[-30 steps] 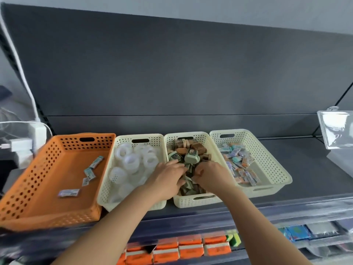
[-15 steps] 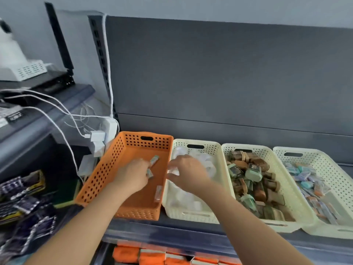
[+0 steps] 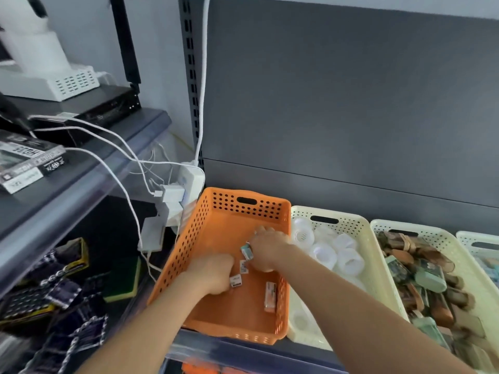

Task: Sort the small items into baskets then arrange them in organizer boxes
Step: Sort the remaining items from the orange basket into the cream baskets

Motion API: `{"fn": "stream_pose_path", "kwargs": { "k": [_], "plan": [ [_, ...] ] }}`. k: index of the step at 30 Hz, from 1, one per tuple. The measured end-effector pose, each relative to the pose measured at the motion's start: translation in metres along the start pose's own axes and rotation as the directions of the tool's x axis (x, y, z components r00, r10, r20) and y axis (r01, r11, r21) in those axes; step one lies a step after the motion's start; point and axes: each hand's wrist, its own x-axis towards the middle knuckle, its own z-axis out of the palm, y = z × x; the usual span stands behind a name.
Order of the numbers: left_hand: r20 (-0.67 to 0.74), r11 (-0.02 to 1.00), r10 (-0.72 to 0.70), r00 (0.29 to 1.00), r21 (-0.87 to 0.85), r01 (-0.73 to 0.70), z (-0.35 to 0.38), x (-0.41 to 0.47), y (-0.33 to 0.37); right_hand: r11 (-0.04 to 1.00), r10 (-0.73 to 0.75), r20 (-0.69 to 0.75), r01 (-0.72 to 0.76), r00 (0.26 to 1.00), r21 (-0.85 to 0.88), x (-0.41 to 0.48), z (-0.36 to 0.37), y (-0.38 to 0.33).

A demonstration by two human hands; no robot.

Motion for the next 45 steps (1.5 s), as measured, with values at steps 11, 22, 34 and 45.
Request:
{"fn": "stream_pose_path", "kwargs": {
  "k": [11, 22, 34, 45],
  "plan": [
    [0.095, 0.979, 0.077, 0.993, -0.196, -0.057, 0.001, 0.006, 0.004, 0.999, 0.037, -0.041, -0.035, 0.998, 0.028, 0.015, 0.005, -0.003],
    [0.165, 0.936, 0.283, 0.945, -0.263, -0.235, 0.008, -0.003, 0.038, 0.989, 0.011, -0.050, -0.004, 0.999, 0.145, 0.018, 0.008, 0.004],
    [0.124, 0.929, 0.264, 0.956, -0.301, -0.217, 0.008, -0.020, 0.044, 0.965, -0.023, -0.008, 0.025, 1.000, 0.263, 0.025, 0.010, 0.004],
    [0.172, 0.977, 0.190, 0.967, -0.134, -0.169, 0.003, -0.030, 0.063, 0.675, 0.226, -0.055, -0.116, 0.973, 0.729, 0.033, 0.005, 0.008]
  ]
}}
